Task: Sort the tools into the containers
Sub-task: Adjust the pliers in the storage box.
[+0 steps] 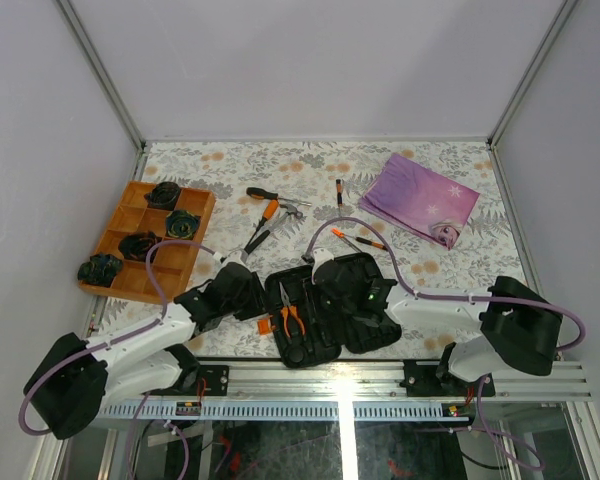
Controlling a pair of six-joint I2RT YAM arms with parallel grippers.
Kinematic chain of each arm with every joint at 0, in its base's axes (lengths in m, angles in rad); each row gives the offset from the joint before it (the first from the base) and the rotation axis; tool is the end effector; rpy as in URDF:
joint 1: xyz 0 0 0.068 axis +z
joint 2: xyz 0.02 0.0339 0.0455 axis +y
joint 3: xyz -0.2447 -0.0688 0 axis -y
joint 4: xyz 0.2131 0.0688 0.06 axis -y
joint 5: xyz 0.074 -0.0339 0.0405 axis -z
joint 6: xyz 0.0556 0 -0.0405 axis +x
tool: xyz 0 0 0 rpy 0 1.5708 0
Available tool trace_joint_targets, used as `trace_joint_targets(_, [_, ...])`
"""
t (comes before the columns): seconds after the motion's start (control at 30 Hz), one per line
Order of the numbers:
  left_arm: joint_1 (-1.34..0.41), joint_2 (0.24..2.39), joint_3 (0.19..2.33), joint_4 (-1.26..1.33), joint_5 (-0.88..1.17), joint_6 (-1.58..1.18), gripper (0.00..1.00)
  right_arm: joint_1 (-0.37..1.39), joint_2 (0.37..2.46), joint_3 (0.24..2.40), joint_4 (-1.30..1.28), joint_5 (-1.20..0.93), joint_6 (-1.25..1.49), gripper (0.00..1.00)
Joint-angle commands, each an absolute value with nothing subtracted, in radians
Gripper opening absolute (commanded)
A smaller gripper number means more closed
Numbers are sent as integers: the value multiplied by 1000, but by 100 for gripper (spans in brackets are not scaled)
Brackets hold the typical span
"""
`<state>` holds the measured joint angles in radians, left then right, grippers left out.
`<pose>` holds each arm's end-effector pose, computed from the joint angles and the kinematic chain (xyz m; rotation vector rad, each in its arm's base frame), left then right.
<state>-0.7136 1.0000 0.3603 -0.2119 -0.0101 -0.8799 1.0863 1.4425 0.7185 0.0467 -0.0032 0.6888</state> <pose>0.1364 -0.1174 0.1428 -0.2166 2.5401 -0.6763 0.1345 0.2559 0.1788 -0.4813 2.3802 0.9046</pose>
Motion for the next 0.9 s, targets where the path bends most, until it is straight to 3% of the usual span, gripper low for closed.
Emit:
trace_joint_targets(0.0, [-720,1035,369,-137,-52,-861,33,1080,1460,711,133,-43,692,34])
trace_joint_targets(0.47, [-673,1171,459,-117,-84,-789,27,1079,1506,742,143,-13,721,27])
trace_joint_targets(0.7, [-666,1128,552,-258,-147,-756,37,1079,1438,710,145,33,748,34])
trace_joint_targets(0.87, [-683,1033,575,-354,-161,-780,39,1076,1414,704,120,64,756,34])
